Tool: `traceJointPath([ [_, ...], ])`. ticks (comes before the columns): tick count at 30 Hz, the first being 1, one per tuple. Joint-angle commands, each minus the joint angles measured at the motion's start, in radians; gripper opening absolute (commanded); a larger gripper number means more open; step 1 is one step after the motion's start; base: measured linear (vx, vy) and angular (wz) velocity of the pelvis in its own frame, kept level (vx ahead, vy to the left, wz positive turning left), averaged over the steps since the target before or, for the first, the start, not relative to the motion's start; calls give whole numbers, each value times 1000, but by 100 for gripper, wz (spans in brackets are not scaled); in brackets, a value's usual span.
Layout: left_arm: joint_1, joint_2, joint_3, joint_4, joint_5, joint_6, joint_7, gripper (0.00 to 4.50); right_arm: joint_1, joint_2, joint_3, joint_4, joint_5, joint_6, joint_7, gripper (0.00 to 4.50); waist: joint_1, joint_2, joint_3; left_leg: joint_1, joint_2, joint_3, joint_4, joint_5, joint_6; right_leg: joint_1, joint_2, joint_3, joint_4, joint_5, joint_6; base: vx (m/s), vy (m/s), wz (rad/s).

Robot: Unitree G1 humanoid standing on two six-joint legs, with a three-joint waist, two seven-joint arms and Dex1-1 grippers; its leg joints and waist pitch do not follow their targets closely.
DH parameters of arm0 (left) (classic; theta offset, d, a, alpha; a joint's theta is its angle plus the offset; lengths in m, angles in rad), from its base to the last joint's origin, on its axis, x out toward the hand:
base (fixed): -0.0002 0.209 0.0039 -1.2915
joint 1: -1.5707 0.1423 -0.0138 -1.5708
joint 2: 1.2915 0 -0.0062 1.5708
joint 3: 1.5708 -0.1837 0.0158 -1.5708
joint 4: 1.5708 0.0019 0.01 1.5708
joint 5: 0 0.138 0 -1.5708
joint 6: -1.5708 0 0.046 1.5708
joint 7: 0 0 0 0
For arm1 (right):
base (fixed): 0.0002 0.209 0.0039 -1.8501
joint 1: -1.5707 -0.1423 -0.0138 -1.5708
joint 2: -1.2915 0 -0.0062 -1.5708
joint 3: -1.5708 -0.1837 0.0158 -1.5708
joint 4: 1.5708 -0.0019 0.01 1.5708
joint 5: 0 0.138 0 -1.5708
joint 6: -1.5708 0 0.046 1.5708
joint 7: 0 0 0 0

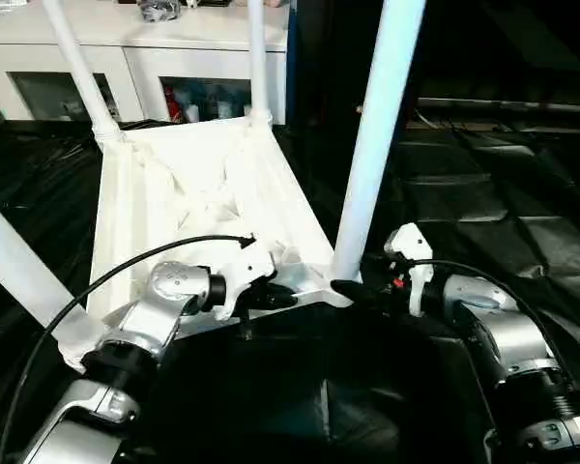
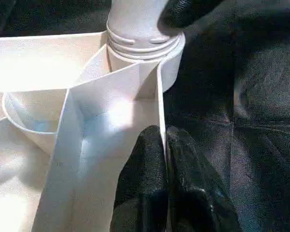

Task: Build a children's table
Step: Rotate leg to tighten

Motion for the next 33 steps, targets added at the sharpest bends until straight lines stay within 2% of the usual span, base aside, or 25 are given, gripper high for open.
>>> traceJointPath([
  [1,41,-11,-27,38,-11,18,-7,0,-7,13,32,-12,19,6,41,252,5,-19,-40,7,51,-18,-55,-142,89,33,-53,36,-60,-71,-252,0,0,0],
  [4,43,-10,-27,35,-11,21,-10,0,-5,13,31,-13,20,7,43,229,6,-20,-40,5,50,-16,-53,-124,106,35,-52,35,-57,-33,-265,0,0,0],
  [6,45,-9,-27,33,-11,25,-16,0,4,15,31,-17,19,7,45,214,6,-19,-39,6,50,-16,-53,-132,104,35,-52,34,-59,-55,-264,0,0,0],
  [7,46,-9,-28,33,-11,25,-17,0,9,16,31,-18,17,6,45,210,6,-15,-39,7,51,-17,-53,-135,102,35,-52,34,-59,-59,-264,0,0,0],
  [9,46,-11,-29,35,-8,24,-14,0,17,24,29,-14,12,-2,30,208,5,-18,-40,6,51,-17,-53,-136,98,36,-52,35,-58,-56,-264,0,0,0],
  [10,46,-13,-29,37,-6,24,-9,0,20,28,27,-10,10,-7,18,207,5,-14,-40,7,51,-17,-53,-135,97,35,-52,34,-58,-54,-264,0,0,0],
  [13,39,-25,-27,48,1,26,15,0,27,50,12,12,3,-24,-37,205,4,-17,-39,6,50,-17,-54,-145,93,35,-52,35,-60,-63,-263,0,0,0],
  [15,29,-43,-24,65,12,26,52,0,33,87,-12,53,-15,-51,-138,204,2,-16,-36,7,51,-18,-57,-175,79,32,-53,35,-66,-121,-254,0,0,0],
  [18,-7,-101,-21,120,43,29,165,0,48,151,-46,106,-41,-83,-294,203,-4,-16,-28,11,50,-22,-67,-263,20,22,-55,37,-87,-323,-197,0,0,0],
  [19,-20,-121,-21,137,52,32,200,0,52,170,-53,115,-49,-83,-343,203,-2,-11,-29,15,50,-23,-66,-272,12,22,-57,39,-88,-331,-192,0,0,0],
  [20,-45,-157,-18,168,68,41,272,0,57,215,-74,128,-58,-67,-440,202,-6,-12,-27,15,48,-25,-71,-294,0,19,-53,40,-91,-354,-174,0,0,0],
  [22,-55,-174,-17,178,72,47,299,0,56,234,-83,132,-58,-63,-476,201,-4,-14,-27,18,48,-27,-72,-313,-4,17,-54,39,-94,-375,-165,0,0,0],
  [24,-83,-229,-17,206,81,67,365,0,43,316,-116,146,-46,-50,-604,201,-5,-8,-25,20,47,-29,-76,-341,-10,12,-55,41,-99,-402,-153,0,0,0],
  [25,-88,-240,-19,210,83,68,373,0,38,327,-119,149,-48,-52,-623,201,-6,-10,-25,20,46,-29,-77,-347,-12,12,-54,40,-101,-414,-147,0,0,0],
  [27,-99,-263,-27,219,86,64,378,0,22,348,-118,157,-62,-67,-658,201,-5,-10,-29,21,48,-31,-78,-343,-16,14,-55,40,-100,-396,-144,0,0,0],
  [29,-104,-264,-37,232,101,37,365,0,2,350,-114,165,-85,-93,-685,201,-5,-8,-31,15,46,-30,-78,-320,-6,18,-53,40,-96,-316,-156,0,0,0],
  [33,-102,-244,-43,240,119,6,354,0,9,342,-117,136,-70,-102,-650,201,-2,-9,-31,14,46,-27,-75,-304,12,21,-53,41,-94,-280,-164,0,0,0],
])
